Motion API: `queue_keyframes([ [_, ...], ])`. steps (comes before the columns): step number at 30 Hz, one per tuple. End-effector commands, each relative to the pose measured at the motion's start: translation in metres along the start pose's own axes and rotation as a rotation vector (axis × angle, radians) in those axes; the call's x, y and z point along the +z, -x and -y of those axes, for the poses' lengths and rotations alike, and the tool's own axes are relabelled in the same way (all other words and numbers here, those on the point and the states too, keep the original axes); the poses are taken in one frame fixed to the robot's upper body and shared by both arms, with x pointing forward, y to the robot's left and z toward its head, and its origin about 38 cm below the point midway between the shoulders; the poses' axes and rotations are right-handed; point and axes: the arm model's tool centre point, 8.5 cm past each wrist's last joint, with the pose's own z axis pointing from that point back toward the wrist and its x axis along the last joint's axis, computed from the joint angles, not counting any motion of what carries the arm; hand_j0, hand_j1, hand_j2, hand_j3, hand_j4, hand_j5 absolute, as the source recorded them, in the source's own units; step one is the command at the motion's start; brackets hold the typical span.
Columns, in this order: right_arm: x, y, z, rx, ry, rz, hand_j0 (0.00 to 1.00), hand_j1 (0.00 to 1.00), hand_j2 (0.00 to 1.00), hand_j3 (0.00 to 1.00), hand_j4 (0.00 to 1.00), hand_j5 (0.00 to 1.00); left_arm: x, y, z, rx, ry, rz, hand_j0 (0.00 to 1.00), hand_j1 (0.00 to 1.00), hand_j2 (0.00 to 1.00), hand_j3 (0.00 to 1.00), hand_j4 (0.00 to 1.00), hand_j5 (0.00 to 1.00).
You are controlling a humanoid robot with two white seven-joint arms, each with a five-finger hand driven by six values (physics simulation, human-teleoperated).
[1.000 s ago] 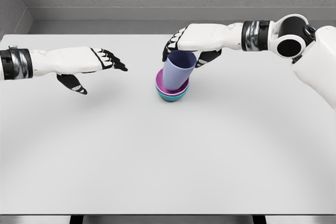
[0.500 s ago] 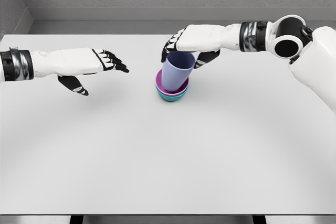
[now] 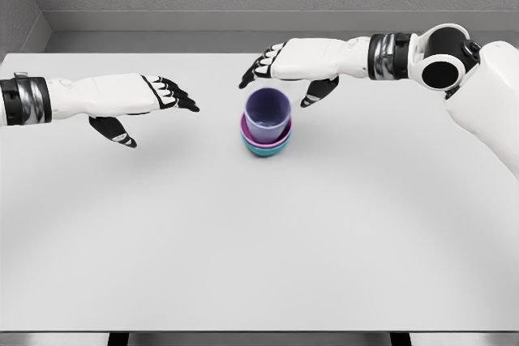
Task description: Stacking bowl and cup with both arms
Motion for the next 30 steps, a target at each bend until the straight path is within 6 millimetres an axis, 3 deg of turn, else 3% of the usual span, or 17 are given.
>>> queue_keyframes([
  [1,0.002,0.001,0.001,-0.006,0.006,-0.003,1.0,1.0,1.0,1.0,1.0,1.0,0.001,0.0,-0.001,0.005,-0.004,0.0,1.0,1.0,1.0,1.0,1.0,1.0],
  [6,0.028,0.025,0.002,-0.051,0.052,-0.081,1.0,1.0,1.0,1.0,1.0,1.0,0.0,0.0,-0.001,0.005,-0.005,0.001,1.0,1.0,1.0,1.0,1.0,1.0],
  [10,0.051,0.059,-0.026,-0.167,0.053,-0.187,1.0,1.0,1.0,1.0,1.0,1.0,0.001,0.001,-0.001,0.005,-0.004,-0.003,1.0,1.0,1.0,1.0,1.0,1.0],
  [14,0.079,0.079,-0.051,-0.232,0.038,-0.269,1.0,1.0,1.0,1.0,1.0,1.0,0.006,0.004,-0.005,0.006,-0.025,-0.016,1.0,1.0,1.0,1.0,1.0,1.0],
  [18,0.086,0.082,-0.059,-0.252,0.048,-0.286,1.0,1.0,1.0,1.0,1.0,1.0,0.022,0.013,0.011,0.066,-0.073,-0.061,1.0,1.0,1.0,1.0,1.0,1.0],
  [22,0.087,0.082,-0.061,-0.255,0.046,-0.287,1.0,1.0,1.0,1.0,1.0,1.0,0.018,0.011,0.011,0.071,-0.079,-0.052,1.0,1.0,1.0,1.0,1.0,1.0],
  [24,0.104,0.088,-0.065,-0.256,0.035,-0.323,1.0,1.0,1.0,1.0,1.0,1.0,0.017,0.011,0.011,0.073,-0.081,-0.049,1.0,1.0,1.0,1.0,1.0,1.0],
  [30,0.106,0.09,-0.068,-0.268,0.034,-0.333,1.0,1.0,1.0,1.0,1.0,1.0,0.017,0.007,0.009,0.068,-0.088,-0.036,1.0,1.0,1.0,1.0,1.0,1.0],
])
